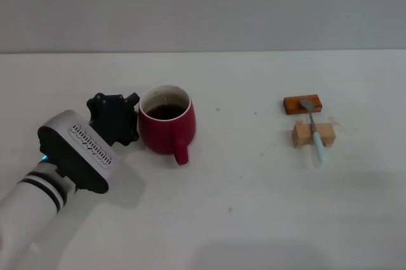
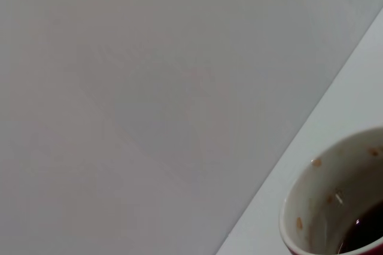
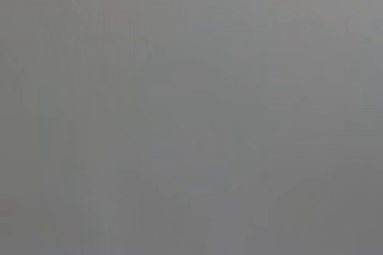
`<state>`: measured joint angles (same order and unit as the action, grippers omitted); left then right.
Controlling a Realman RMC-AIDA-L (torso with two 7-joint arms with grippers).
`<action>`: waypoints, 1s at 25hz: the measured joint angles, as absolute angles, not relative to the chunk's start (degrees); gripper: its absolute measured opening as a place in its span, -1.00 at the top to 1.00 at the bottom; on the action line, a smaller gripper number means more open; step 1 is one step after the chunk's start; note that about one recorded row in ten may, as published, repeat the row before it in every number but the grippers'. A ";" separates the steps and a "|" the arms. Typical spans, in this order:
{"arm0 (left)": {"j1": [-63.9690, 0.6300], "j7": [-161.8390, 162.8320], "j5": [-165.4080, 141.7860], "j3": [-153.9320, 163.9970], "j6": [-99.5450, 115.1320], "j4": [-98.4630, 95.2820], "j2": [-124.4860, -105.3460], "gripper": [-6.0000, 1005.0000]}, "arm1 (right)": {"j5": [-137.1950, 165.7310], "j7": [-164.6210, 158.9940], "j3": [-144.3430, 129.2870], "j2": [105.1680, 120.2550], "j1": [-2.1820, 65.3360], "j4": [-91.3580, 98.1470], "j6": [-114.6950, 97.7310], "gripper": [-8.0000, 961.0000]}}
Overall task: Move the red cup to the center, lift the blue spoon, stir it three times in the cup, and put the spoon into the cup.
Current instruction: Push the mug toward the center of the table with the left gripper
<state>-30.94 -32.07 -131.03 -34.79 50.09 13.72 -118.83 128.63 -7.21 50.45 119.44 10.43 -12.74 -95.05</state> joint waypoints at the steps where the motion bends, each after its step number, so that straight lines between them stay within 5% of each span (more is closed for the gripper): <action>1: -30.93 -32.07 -131.03 -34.75 50.09 13.94 -118.83 0.99 | 128.62 -7.21 50.45 119.44 10.43 -12.74 -95.02 -0.55; 25: -30.73 -33.36 -130.98 -30.34 50.05 17.70 -118.73 0.99 | 128.75 -7.20 50.45 119.53 10.64 -12.74 -95.09 -0.55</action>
<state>-30.73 -33.36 -130.98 -30.34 50.05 17.70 -118.73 128.75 -7.21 50.45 119.53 10.64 -12.74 -95.09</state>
